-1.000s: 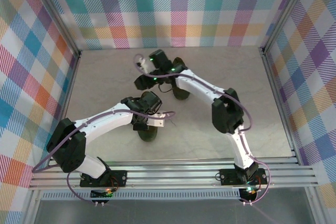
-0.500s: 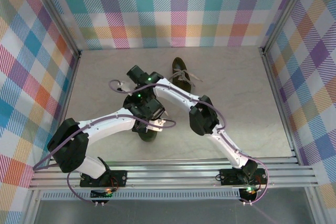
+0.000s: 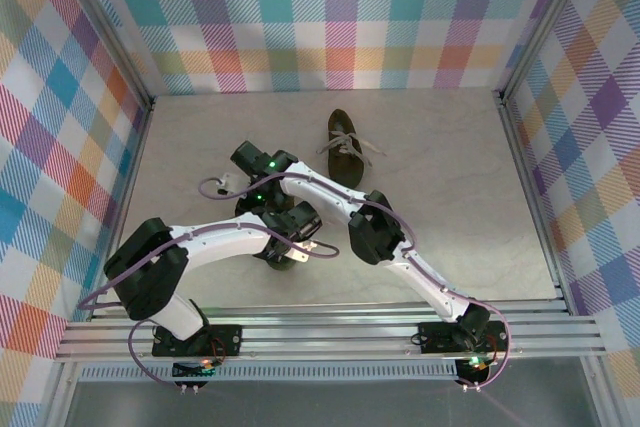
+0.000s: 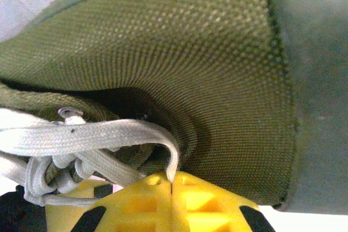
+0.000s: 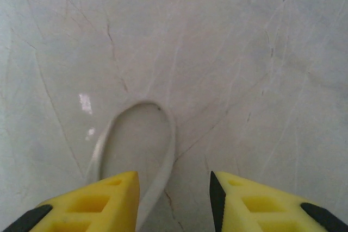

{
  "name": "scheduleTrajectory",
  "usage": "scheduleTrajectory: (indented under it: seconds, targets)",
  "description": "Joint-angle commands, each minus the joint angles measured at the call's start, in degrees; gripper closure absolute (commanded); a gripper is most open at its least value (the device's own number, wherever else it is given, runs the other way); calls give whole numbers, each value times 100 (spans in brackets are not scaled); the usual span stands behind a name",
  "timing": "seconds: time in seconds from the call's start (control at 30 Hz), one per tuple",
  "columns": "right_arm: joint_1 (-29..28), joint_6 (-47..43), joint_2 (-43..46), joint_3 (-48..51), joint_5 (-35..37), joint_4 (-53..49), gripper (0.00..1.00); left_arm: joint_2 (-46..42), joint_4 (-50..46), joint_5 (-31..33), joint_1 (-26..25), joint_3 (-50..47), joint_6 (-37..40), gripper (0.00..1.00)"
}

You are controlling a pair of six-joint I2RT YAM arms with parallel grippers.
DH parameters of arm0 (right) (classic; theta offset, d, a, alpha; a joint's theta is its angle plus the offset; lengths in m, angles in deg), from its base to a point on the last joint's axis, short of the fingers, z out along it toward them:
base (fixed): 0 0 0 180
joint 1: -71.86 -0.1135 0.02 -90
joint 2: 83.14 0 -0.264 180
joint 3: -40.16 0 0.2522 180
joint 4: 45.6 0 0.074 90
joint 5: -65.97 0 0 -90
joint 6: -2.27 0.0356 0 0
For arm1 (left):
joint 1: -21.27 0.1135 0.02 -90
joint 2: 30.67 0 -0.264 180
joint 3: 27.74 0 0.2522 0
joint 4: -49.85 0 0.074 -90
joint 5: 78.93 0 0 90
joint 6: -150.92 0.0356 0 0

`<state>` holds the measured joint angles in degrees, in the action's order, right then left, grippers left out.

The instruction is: Tie the shoes

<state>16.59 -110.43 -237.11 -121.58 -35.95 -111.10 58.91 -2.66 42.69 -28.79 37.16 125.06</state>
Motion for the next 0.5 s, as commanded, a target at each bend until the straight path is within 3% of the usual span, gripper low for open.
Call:
scheduleTrajectory:
  seconds: [0.0,0.3,0.47]
  targets:
    - [-151,-237,-212,-159,21,-118,60,48,-46,82,-56,7,81,100]
    - [-308,-658,-356,-158,-659,-677,56,118,-47,142,-74,5,99,100]
    - [-416,-887,-506,-157,-313,-948,56,147,-46,153,-83,10,99,100]
